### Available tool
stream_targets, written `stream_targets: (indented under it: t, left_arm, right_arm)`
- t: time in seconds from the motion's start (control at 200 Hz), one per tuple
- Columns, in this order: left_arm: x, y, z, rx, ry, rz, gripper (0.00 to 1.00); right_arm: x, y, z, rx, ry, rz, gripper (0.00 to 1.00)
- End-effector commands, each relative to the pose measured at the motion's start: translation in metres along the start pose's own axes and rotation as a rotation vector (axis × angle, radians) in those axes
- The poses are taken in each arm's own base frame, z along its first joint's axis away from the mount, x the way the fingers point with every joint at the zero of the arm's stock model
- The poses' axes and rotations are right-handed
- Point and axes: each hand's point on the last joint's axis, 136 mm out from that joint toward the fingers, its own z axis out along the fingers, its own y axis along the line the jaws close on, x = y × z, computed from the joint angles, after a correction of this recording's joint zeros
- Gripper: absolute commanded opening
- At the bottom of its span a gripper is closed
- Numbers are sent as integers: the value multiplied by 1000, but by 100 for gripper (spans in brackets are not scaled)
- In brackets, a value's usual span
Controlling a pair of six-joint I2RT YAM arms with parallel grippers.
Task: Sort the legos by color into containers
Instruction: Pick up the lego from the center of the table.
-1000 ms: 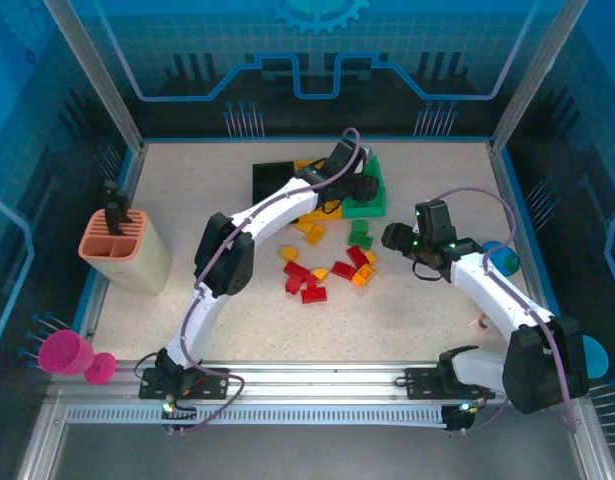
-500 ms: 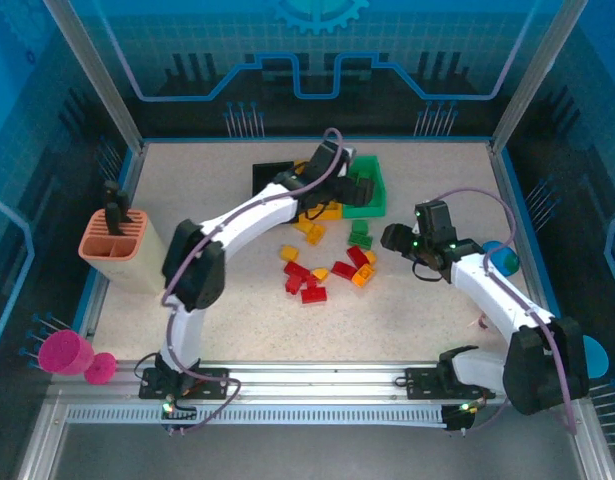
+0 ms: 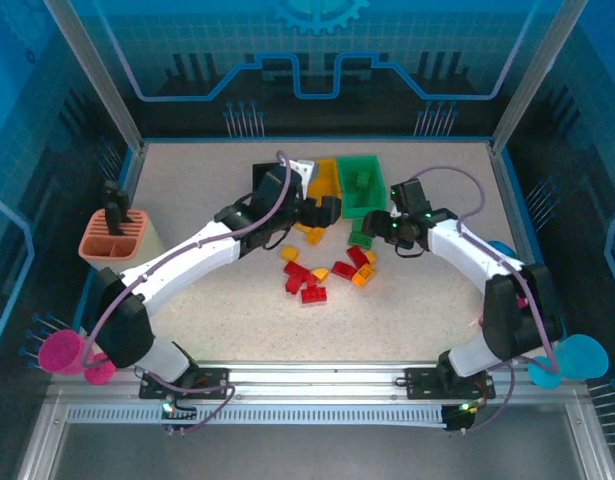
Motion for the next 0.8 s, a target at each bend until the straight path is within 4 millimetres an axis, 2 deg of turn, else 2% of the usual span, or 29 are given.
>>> stream_targets:
  t: [0.0, 0.19, 0.445, 0.795]
  left_arm:
    - [4, 12, -20, -46, -29, -15, 93]
    - [25, 29, -34, -96, -12, -15, 92]
    - [35, 39, -44, -124, -20, -27, 91]
    - [36, 42, -50, -132, -32, -31, 90]
  right_arm:
    - [8, 4, 11, 77, 50, -39, 77]
    - [14, -9, 28, 289, 103, 39, 75]
    - [23, 1, 49, 316, 128, 95, 75]
    - [25, 11, 68, 314, 152, 93, 78]
